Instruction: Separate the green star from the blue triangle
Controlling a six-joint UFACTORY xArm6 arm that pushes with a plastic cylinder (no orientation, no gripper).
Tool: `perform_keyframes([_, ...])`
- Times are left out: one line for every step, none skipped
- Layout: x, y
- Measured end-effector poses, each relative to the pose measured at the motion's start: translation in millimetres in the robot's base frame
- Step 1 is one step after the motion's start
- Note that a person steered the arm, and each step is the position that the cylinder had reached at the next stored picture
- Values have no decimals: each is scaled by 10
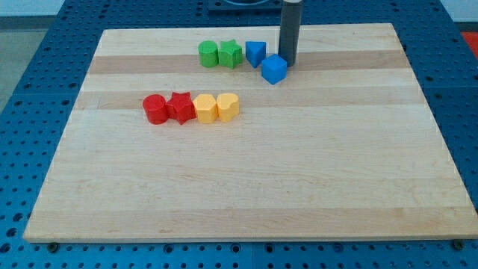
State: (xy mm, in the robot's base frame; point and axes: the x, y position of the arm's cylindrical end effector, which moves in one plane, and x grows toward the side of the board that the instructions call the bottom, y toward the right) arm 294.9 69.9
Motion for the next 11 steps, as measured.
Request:
perform_keyframes([-263, 0])
perform_keyframes([-492, -15])
perform_keyframes([-494, -175])
perform_keyframes([-488, -317])
perform_keyframes([-441, -364])
perform_keyframes([-329, -364])
perform_keyframes([-279, -443])
perform_keyframes([-277, -645])
perform_keyframes([-254, -706])
perform_keyframes([-254, -798])
perform_keyframes([-254, -979])
